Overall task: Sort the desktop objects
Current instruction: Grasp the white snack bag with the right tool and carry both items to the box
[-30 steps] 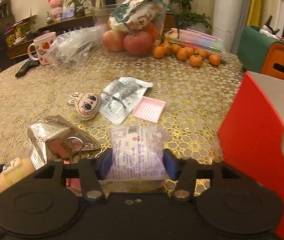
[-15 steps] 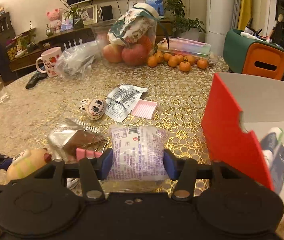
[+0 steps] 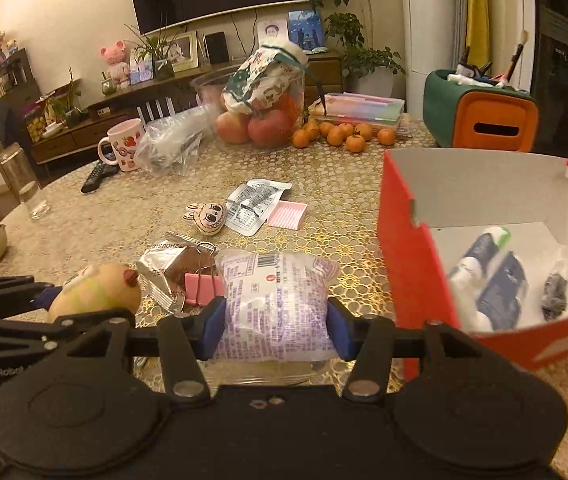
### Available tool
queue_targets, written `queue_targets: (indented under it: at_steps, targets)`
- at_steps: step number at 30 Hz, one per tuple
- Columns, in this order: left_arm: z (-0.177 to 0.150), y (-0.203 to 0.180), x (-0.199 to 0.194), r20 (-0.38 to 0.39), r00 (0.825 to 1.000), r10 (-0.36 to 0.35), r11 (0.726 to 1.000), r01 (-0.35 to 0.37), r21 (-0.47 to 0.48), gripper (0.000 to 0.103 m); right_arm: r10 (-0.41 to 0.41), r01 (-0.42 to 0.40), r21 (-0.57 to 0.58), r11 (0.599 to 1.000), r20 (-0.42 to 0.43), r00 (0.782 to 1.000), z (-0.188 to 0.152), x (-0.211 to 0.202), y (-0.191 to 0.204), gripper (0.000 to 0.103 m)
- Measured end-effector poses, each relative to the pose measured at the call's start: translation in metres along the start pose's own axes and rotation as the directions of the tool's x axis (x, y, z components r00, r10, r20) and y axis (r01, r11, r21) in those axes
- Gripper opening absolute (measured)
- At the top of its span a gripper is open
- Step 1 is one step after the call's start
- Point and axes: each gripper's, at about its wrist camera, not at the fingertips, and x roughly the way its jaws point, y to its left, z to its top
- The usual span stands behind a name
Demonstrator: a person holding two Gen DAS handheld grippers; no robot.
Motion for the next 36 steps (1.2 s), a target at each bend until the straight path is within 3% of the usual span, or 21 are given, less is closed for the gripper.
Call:
queue_targets:
  at_steps: [18, 36]
  targets:
    - [0.050, -0.087, 0.011, 0.038, 0.992, -0.117, 0.989, 0.113, 0.092, 0.045, -0.061, 0.058, 0.040, 0.998, 0.100, 0.993, 0.008, -0.075, -0.061, 0.052]
    - [0.088, -0.159, 0.077, -0.003, 0.983, -0.182, 0.966, 0.179, 0.186, 0.045, -0.200, 0.184, 0.128, 0.975, 0.127, 0.971, 0.019, -0.086, -0.144, 0.052]
